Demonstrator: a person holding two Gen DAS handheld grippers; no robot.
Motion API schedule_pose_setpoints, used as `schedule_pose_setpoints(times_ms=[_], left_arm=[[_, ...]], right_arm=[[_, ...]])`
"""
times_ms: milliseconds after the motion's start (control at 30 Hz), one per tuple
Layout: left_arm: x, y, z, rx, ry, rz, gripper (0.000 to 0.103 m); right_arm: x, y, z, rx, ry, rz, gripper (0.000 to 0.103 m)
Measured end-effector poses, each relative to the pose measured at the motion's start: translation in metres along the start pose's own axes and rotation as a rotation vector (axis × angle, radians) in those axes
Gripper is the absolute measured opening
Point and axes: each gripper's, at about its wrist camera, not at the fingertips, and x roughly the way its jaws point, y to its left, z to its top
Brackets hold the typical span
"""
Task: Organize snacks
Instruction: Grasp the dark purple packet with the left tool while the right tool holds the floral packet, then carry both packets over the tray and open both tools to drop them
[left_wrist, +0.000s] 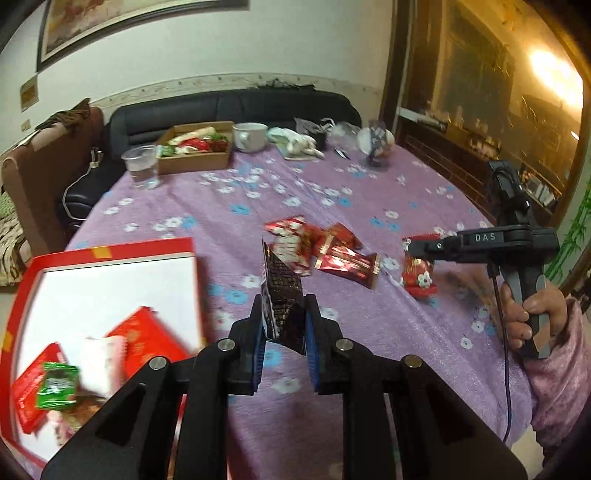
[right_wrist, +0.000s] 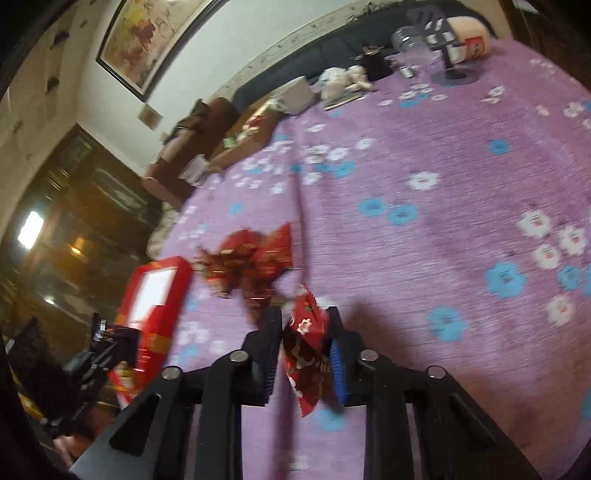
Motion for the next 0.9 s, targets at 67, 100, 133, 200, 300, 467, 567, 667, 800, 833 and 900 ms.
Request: schedule_pose_setpoints(times_ms=[67,100,133,200,300,467,567,667,800,833,900], left_arm=[[-0.004,0.009,-0.001,-0.019,-0.008,0.001,0.016],[-0.006,0.013,-0.002,-0.026,-0.009,0.001,0.016],[-0.008,0.015,-0.003,-0.028,-0.009,-0.001,0.016],[-0.01,0.016,-0.006,-0.024,-0.015,-0.012,0.016],[-0.01,0.017,-0.009,-0.028,-0.015,-0.04,0.016],[-0.013,0.021,-0.012,-0.036,-0.022,-0.073,0.016],[-0.021,0.032,-0.014,-0.054,-0.038,-0.069,0.016],[-0.027,0.048,-0.015,-0.083,-0.048,-0.054,0.016],[-0.034,0.071,-0.017,-0.11,-0.063,-0.009,0.016],[-0.036,0.08,-0.018,-0.119,-0.062,0.01,0.016],[-0.038,0.094,-0.02,-0.129,-0.06,0.056,0.016]], right_arm=[[0.007,0.017,0.001,-0.033,0.008,-0.061,0.019],[0.012,0.027,0.001,-0.073,0.01,-0.151,0.019],[0.019,0.033,0.0,-0.091,0.021,-0.203,0.019],[0.029,0.033,-0.001,-0.072,0.056,-0.212,0.024],[0.036,0.032,-0.004,-0.07,0.088,-0.248,0.028],[0.04,0.04,-0.007,-0.072,0.056,-0.263,0.022],[0.031,0.049,-0.004,-0.043,0.021,-0.197,0.022],[0.035,0.064,0.001,-0.025,0.033,-0.097,0.021],[0.06,0.092,0.008,0.018,0.081,0.056,0.021],[0.068,0.102,0.008,0.005,0.089,0.064,0.021],[0.084,0.126,0.007,-0.024,0.113,0.09,0.021]])
